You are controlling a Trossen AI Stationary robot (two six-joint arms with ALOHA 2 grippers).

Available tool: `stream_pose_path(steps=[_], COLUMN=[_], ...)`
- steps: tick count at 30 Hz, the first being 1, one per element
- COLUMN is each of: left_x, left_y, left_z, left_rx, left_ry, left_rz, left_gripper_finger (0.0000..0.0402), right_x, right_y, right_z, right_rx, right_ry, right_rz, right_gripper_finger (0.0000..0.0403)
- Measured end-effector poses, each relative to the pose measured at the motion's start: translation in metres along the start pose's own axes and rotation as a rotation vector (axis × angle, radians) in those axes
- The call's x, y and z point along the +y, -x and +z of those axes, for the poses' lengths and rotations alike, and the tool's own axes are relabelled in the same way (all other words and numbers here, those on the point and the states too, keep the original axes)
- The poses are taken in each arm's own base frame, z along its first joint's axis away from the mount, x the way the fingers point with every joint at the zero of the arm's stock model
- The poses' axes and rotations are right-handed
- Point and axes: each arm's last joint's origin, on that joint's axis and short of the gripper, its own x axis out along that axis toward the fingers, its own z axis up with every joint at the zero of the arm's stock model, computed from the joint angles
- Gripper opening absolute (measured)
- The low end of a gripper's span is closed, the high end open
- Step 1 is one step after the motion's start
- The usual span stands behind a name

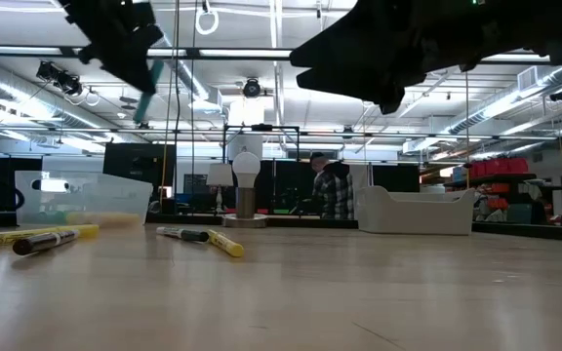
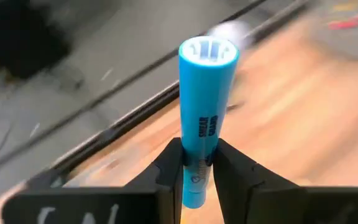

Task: Pick & Place Markers
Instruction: Put the blue highlighter into the transparent bin

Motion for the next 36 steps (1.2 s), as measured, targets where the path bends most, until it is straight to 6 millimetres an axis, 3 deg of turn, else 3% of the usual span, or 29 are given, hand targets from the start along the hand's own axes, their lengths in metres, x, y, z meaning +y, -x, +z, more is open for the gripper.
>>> stream_pose_path(steps=[3,7,12,23,27,36], left_x=[0.023,0.047,0.069,0.076,0.077,0.076], left_y=[-0.012,-0.036,-0.071,-0.129,-0.138,-0.141], left_z=[0.008,0.003,-0.017,-0.059,-0.071,-0.075], left_rx=[0.122,0.250,0.401,0.557,0.618,0.621], left_ry=[0.062,0.126,0.167,0.223,0.224,0.233], left_rz=[0.053,0.065,0.154,0.150,0.160,0.172], left_gripper_finger=[0.0069,0.0069,0.0070,0.0079,0.0082,0.0086], right_x=[-0.001,-0.001,0.000,0.000,0.000,0.000], right_y=[-0.001,0.000,0.000,0.000,0.000,0.000], right_z=[0.000,0.000,0.000,-0.001,-0.001,-0.001], right_rx=[-0.001,-0.001,0.005,0.011,0.011,0.013], right_ry=[-0.001,-0.002,-0.024,-0.022,-0.022,-0.021], right_rz=[-0.003,-0.002,0.014,0.026,0.026,0.025], right_gripper_finger=[0.0167,0.0164,0.0164,0.0164,0.0164,0.0164])
